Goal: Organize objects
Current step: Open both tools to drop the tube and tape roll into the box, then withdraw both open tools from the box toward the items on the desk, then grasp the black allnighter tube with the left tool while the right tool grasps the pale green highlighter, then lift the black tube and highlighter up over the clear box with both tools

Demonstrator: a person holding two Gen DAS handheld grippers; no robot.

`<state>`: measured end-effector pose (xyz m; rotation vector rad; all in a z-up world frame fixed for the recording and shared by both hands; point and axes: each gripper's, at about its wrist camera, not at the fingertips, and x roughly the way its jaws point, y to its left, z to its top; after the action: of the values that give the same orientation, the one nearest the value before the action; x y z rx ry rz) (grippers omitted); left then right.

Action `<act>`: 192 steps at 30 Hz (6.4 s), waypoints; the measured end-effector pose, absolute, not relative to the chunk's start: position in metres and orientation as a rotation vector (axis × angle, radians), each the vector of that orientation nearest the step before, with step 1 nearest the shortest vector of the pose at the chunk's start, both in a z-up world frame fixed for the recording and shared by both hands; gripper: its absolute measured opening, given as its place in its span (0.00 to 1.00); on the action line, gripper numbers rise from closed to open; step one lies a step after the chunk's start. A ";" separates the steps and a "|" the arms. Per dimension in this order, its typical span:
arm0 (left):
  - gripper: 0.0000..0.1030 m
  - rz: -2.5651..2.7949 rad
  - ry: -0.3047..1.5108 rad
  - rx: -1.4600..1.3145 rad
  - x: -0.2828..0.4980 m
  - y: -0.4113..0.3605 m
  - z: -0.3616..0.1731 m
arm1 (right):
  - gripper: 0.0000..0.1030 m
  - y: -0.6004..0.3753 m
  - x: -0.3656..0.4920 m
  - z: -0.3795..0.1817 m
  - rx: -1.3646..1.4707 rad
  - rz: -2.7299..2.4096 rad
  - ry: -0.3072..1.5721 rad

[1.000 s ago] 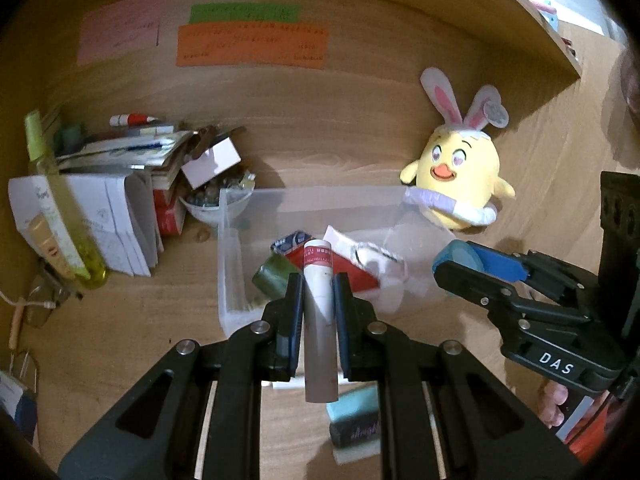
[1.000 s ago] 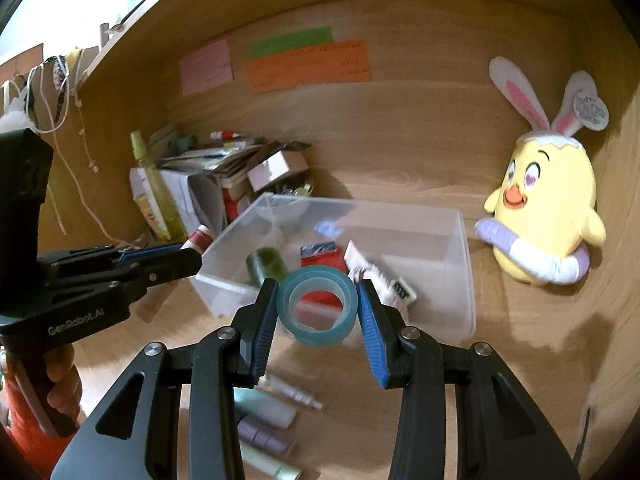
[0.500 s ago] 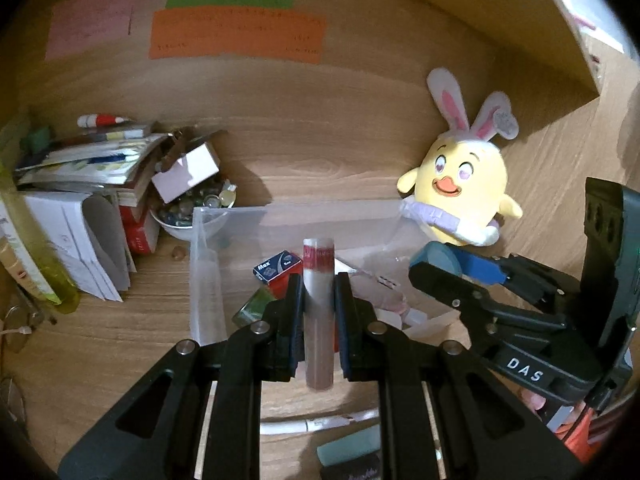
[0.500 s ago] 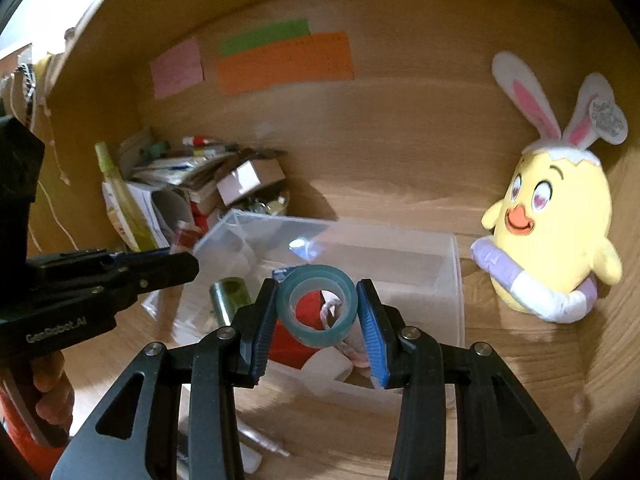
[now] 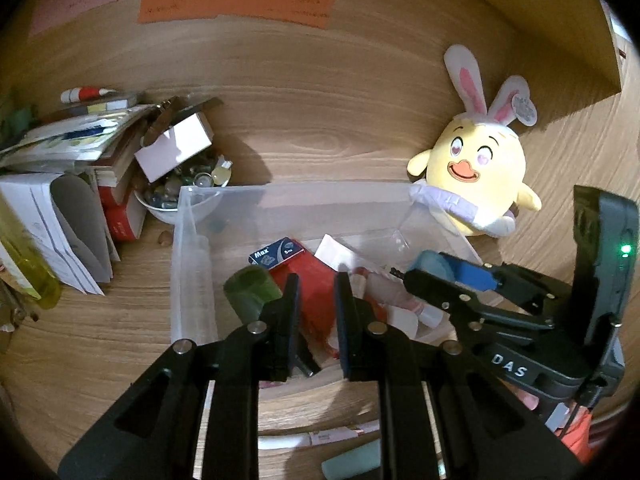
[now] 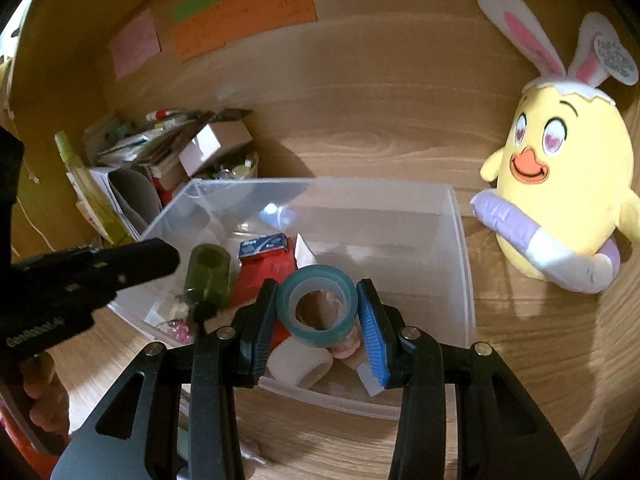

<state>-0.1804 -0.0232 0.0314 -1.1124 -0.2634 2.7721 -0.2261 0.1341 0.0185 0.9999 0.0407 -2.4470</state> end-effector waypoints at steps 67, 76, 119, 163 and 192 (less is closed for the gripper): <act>0.66 2.588 -0.333 -1.316 -0.055 -0.030 -0.031 | 0.56 0.119 -0.089 -0.023 1.133 -2.156 0.315; 0.65 2.578 -0.267 -1.367 -0.056 -0.026 -0.044 | 0.60 0.097 -0.072 -0.036 1.138 -2.078 0.367; 0.60 2.536 0.028 -1.353 -0.087 0.011 -0.037 | 0.17 0.177 -0.067 -0.038 1.175 -2.291 0.248; 0.24 2.554 0.040 -1.311 -0.063 0.043 -0.034 | 0.14 0.173 -0.089 -0.022 1.112 -2.377 0.084; 0.24 2.737 -0.257 -0.988 -0.075 -0.007 0.043 | 0.14 0.170 -0.125 0.067 0.808 -2.481 0.011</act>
<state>-0.0745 -0.0075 0.0426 -0.9882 -0.2574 2.7369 -0.1246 0.1702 0.0673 0.8077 0.0114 -2.4810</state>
